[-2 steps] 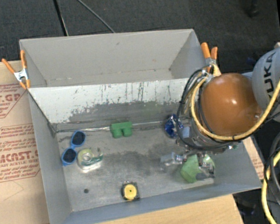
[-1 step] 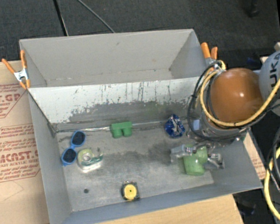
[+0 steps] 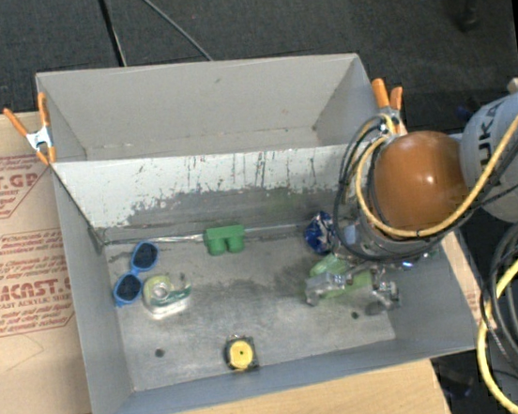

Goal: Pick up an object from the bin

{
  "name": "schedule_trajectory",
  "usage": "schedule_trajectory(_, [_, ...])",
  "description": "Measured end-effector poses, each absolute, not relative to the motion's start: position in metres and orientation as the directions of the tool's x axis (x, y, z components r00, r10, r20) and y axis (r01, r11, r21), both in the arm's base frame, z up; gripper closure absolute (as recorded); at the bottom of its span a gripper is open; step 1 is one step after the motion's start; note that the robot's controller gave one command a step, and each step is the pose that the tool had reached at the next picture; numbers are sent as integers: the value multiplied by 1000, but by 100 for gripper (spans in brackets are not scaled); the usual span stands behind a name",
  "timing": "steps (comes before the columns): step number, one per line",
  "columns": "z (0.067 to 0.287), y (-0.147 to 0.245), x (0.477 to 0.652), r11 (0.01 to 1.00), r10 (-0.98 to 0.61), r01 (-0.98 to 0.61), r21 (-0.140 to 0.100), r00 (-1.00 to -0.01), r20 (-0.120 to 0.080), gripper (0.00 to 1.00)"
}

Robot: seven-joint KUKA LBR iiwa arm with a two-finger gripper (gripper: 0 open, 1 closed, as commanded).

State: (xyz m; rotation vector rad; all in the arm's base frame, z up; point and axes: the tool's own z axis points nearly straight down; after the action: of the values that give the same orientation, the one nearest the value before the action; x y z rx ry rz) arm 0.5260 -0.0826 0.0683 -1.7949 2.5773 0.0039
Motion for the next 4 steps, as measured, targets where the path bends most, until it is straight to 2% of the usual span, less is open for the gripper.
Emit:
schedule_trajectory(1, [118,-99,594,327,-945,-945,-9,-327,-4,0])
schedule_trajectory(2, [74,-97,595,372,-928,-928,-2,-372,-1,0])
schedule_trajectory(3, [79,-98,599,374,-927,-927,-15,-374,-6,100])
schedule_trajectory(4, [170,-62,566,405,-915,-914,-7,-405,-5,100])
